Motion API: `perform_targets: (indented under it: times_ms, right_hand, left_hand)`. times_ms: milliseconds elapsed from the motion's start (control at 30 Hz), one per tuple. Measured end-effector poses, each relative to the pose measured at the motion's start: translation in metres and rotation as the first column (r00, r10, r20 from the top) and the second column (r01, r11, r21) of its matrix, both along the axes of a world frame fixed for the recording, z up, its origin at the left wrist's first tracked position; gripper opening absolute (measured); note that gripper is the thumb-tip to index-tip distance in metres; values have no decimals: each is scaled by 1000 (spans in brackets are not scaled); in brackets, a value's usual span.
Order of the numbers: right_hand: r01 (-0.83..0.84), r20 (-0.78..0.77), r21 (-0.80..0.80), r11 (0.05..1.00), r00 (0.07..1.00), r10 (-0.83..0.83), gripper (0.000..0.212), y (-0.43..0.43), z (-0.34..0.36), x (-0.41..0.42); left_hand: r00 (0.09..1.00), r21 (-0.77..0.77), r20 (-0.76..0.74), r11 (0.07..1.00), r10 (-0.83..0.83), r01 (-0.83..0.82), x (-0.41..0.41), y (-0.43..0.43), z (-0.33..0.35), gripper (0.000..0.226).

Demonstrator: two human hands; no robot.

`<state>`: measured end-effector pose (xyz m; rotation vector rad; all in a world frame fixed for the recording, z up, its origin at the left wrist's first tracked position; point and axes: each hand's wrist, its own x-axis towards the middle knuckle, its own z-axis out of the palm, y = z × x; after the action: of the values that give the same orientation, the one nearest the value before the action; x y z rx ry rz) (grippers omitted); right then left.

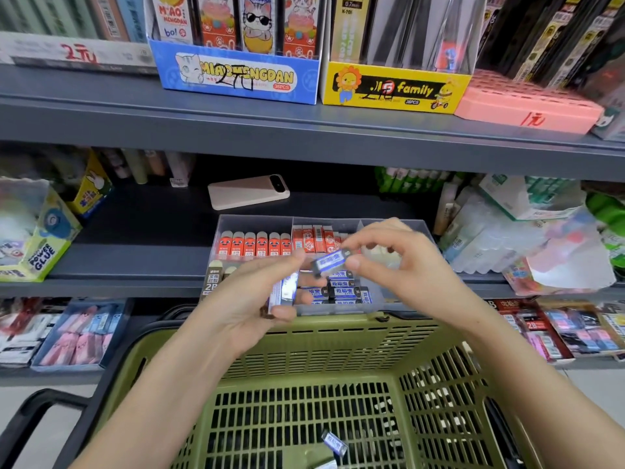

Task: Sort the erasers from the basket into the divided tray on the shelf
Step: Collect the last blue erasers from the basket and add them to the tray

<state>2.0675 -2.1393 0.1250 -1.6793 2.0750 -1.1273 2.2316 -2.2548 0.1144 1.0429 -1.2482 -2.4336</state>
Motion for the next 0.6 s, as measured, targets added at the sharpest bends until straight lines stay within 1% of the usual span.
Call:
perform_targets:
  times_ms: [67,133,233,333,467,500,567,600]
  right_hand:
    - [121,-118,40,992,986,-115,11,0,-8,-17]
    - [240,-240,108,965,948,-208,15,2,-22,-28]
    - [326,-341,163,931,904,-257,18,1,-42,-32]
    - [332,-360,167,928,897,-257,18,-3,-53,-28]
    - [299,-413,241,924,893,-181,16,-7,-56,-27]
    - [297,-436,267,917,886,-160,17,-7,-57,-28]
    - [300,-470,304,904,873,-131,19,-8,-56,-28]
    - [305,-484,313,899,866,-126,20,-8,-56,-28]
  left_hand:
    - [998,92,-6,994,66,-65,2,-3,2,22]
    - [996,171,-29,982,83,-77,7,-5,4,21]
    - [996,197,-47,978,72,-62,12,-5,3,21]
    - [997,189,-34,980,66,-58,14,-3,2,18]
    - [998,149,-3,986,69,-68,15,-3,-2,32]
    - [997,135,8,988,76,-76,15,-3,-3,29]
    - [996,100,27,991,86,-88,13,-1,-3,15]
    - [995,81,32,992,90,-92,13,0,-3,13]
